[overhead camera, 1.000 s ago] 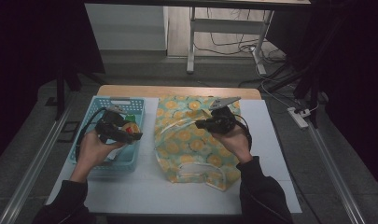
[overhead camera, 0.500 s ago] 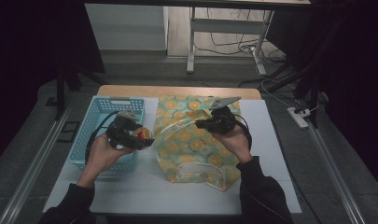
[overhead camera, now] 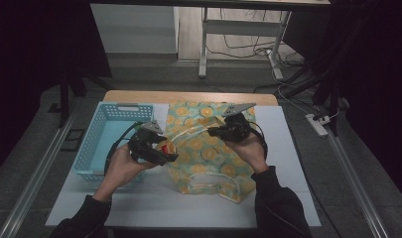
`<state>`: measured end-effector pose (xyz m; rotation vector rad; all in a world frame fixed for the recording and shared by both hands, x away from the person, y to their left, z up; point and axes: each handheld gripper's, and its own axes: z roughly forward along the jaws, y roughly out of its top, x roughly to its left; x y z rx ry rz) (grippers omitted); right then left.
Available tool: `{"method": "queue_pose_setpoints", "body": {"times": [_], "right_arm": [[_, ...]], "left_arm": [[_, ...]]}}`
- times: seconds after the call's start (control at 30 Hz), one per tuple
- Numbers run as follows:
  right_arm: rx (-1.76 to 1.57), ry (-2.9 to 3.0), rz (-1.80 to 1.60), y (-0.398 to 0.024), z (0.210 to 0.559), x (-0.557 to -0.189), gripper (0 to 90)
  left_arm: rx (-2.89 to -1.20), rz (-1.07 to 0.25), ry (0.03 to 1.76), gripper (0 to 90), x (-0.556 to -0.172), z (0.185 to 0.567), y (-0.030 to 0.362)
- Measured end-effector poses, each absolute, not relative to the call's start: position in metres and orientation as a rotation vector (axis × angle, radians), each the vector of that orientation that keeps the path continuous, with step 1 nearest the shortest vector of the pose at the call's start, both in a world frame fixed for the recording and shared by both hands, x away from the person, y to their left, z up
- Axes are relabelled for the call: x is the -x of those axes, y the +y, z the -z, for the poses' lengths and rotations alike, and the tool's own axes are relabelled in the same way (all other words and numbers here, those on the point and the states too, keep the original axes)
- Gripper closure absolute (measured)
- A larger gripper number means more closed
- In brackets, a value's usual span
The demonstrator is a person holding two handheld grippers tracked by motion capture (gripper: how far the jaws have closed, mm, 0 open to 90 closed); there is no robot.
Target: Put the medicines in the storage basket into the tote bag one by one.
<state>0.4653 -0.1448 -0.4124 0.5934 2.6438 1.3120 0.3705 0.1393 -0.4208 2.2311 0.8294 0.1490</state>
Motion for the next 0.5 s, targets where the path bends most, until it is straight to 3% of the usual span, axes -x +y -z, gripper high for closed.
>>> {"method": "queue_pose_setpoints", "body": {"times": [0.5], "right_arm": [[-0.594, 2.639, -1.319, -0.145, 0.413, -0.466, 90.0]], "left_arm": [[-2.258, -0.118, 0.766, 21.2, -0.381, 0.436, 0.097]]}}
